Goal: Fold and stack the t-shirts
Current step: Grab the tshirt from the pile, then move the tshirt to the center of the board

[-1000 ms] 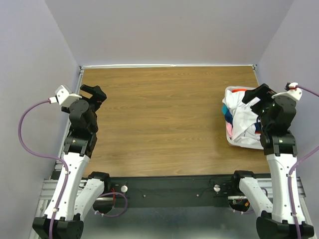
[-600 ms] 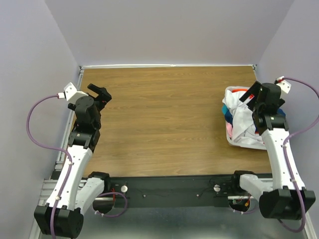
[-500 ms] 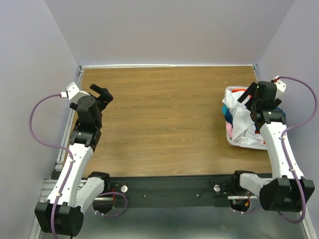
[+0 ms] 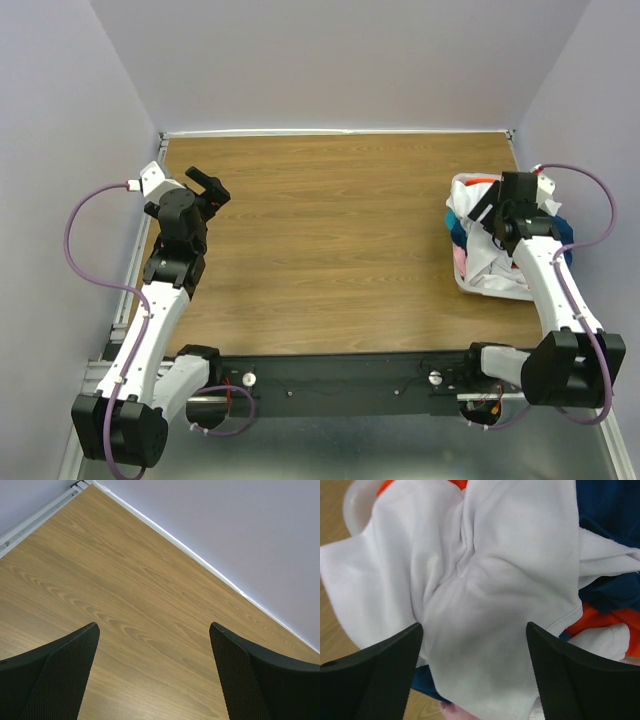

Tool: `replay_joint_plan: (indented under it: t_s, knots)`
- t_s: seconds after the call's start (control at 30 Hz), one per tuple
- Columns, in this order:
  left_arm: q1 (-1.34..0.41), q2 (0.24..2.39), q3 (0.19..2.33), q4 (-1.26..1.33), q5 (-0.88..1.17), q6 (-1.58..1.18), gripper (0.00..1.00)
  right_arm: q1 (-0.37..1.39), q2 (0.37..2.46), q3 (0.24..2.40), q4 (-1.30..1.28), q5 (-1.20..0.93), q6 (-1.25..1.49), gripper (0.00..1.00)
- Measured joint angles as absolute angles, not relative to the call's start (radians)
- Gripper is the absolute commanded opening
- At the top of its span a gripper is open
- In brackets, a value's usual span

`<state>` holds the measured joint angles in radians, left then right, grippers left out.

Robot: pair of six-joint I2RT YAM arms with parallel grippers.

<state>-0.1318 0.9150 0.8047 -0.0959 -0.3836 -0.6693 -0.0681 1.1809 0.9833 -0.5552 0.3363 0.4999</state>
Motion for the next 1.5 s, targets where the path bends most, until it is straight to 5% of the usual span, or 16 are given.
replay_joint_plan:
  t_s: [0.17, 0.23, 0.33, 0.73, 1.13, 1.5]
  knots:
    - [-0.132, 0.914, 0.802, -0.092, -0.383, -0.669, 0.98, -0.068, 1.250, 0.976, -0.565, 0.336, 0.513, 0.43]
    - [-0.132, 0.912, 0.799, -0.092, -0.382, -0.670, 0.98, -0.068, 1.257, 0.976, -0.567, 0.338, 0.525, 0.34]
    - [-0.132, 0.903, 0.794, -0.092, -0.381, -0.670, 0.98, -0.068, 1.253, 0.976, -0.570, 0.350, 0.526, 0.01]
    - [-0.132, 0.892, 0.793, -0.092, -0.380, -0.670, 0.98, -0.067, 1.129, 1.089, -0.609, 0.398, 0.483, 0.01]
    - [-0.132, 0.856, 0.770, -0.074, -0.366, -0.670, 0.98, -0.067, 1.162, 1.719, -0.625, 0.397, 0.352, 0.02]
    - [-0.132, 0.857, 0.770, -0.068, -0.346, -0.670, 0.98, -0.047, 1.487, 2.188, -0.578, -0.163, 0.300, 0.02]
